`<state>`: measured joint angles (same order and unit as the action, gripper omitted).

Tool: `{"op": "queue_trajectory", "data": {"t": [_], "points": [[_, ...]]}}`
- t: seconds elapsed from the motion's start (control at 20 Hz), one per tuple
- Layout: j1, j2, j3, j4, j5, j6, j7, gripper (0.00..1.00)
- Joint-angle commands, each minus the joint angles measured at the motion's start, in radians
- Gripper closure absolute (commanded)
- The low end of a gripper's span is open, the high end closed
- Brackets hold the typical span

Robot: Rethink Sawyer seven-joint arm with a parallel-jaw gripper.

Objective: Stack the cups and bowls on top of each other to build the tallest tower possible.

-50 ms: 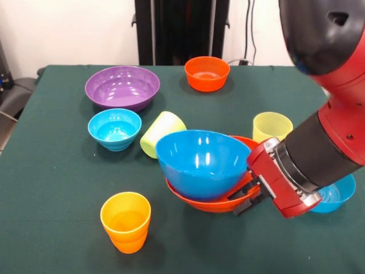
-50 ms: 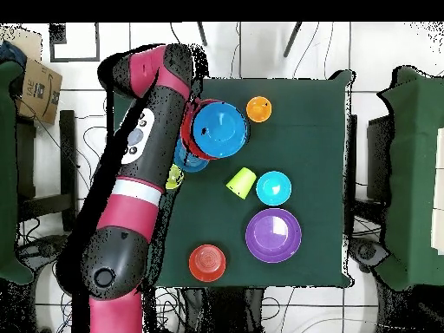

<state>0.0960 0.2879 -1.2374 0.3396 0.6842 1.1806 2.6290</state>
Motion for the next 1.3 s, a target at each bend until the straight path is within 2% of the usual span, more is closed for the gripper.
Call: {"op": "queue_trajectory", "data": {"t": [0.05, 0.65, 1.3], "points": [[-0.03, -0.082, -0.022, -0.039, -0.021, 0.122, 0.073, 1.0], [-0.065, -0.107, -0.055, -0.081, 0.01, 0.176, 0.024, 1.0], [-0.073, -0.111, -0.097, -0.104, -0.034, 0.12, -0.006, 1.0]]}}
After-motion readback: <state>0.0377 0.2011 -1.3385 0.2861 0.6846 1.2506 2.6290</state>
